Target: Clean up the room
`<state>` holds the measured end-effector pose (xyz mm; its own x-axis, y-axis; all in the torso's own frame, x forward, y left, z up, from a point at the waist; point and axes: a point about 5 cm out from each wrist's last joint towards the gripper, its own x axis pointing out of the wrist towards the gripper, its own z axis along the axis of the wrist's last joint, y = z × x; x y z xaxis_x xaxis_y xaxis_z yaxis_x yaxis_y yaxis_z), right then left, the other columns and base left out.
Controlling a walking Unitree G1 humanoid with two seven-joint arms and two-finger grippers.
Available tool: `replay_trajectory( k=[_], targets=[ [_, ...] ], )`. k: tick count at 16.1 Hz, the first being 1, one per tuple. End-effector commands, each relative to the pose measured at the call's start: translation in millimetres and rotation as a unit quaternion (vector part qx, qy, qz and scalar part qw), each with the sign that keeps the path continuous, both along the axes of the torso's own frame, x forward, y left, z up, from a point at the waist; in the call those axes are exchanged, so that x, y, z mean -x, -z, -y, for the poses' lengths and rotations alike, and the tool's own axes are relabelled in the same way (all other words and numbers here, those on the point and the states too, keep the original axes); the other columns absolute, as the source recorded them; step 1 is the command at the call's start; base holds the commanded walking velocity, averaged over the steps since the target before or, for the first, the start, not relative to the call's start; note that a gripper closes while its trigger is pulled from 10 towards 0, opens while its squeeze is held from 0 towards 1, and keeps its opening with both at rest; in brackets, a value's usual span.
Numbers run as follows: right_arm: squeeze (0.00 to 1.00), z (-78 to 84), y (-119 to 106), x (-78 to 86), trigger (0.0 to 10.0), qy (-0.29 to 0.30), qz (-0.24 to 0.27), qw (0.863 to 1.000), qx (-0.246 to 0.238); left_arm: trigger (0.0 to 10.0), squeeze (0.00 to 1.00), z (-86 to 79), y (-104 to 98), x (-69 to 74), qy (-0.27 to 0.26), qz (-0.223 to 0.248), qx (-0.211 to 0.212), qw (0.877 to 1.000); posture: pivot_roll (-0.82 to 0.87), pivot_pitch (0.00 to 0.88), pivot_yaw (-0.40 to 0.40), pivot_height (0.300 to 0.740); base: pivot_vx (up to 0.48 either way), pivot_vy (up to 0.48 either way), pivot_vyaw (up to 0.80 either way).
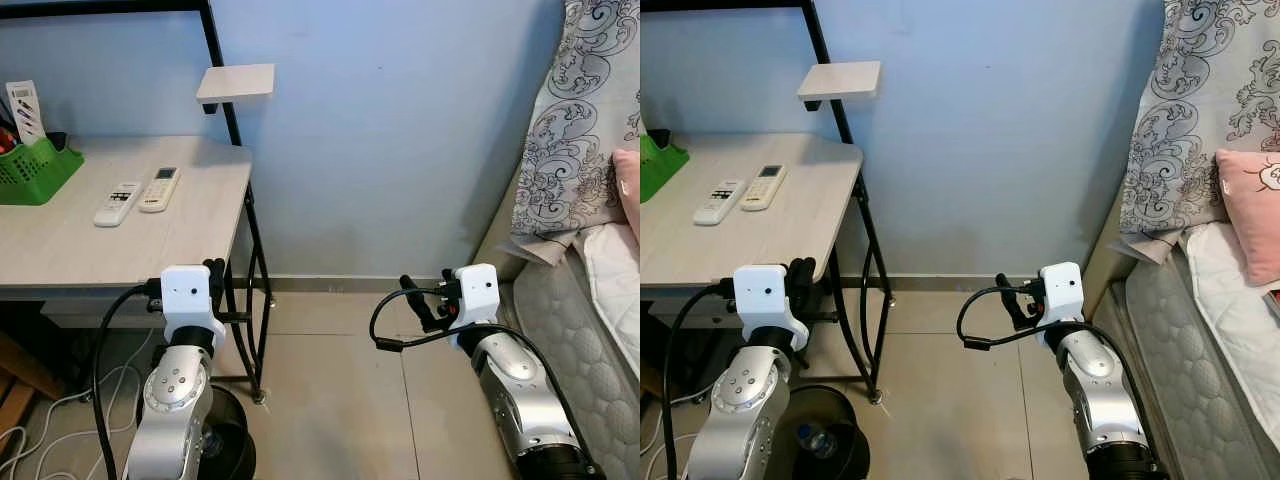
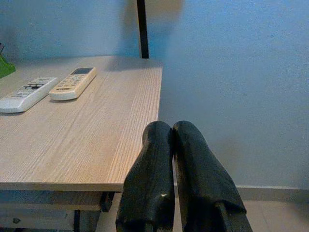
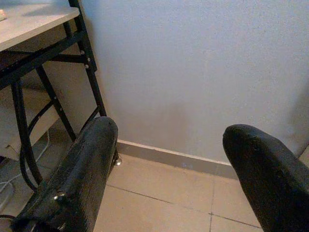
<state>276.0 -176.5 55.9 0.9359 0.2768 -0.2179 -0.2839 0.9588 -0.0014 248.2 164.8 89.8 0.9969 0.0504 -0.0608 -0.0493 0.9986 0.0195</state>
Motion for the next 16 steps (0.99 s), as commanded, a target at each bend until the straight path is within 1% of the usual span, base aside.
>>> replay_trajectory(
  k=[1, 3, 8, 14, 16],
  targets=[
    [0.0, -12.2, -12.7, -25.2, 10.0, 0.01, 0.021, 1.0, -0.019, 10.0, 0.0, 11.8, -1.8, -27.4, 0.041, -0.006, 0.018, 0.999, -0.13, 0.0, 0.094, 0.74, 0.0, 0.0, 0.0],
    [0.0, -12.4, -12.5, -24.9, 10.0, 0.008, 0.021, 1.0, -0.018, 10.0, 0.0, 12.5, 0.4, -24.9, 0.043, -0.009, 0.017, 0.999, -0.13, 0.0, 0.094, 0.74, 0.0, 0.0, 0.0],
    [0.0, -14.1, -12.2, -25.3, 10.0, 0.005, 0.021, 1.0, -0.018, 10.0, 0.0, 13.8, 0.7, -24.6, 0.047, -0.01, 0.016, 0.999, -0.12, 0.0, 0.099, 0.74, 0.0, 0.0, 0.0],
    [0.0, -16.0, -9.9, -23.3, 10.0, 0.004, 0.019, 1.0, -0.019, 10.0, 0.0, 9.3, -2.5, -26.2, 0.042, -0.003, -0.002, 0.999, -0.12, 0.0, 0.105, 0.74, 0.0, 0.0, 0.0],
    [0.0, -16.0, -9.7, -23.2, 10.0, 0.004, 0.018, 1.0, -0.018, 10.0, 0.0, 10.3, -2.3, -25.9, 0.041, -0.002, 0.001, 0.999, -0.12, 0.0, 0.103, 0.74, 0.0, 0.0, 0.0]
  ],
)
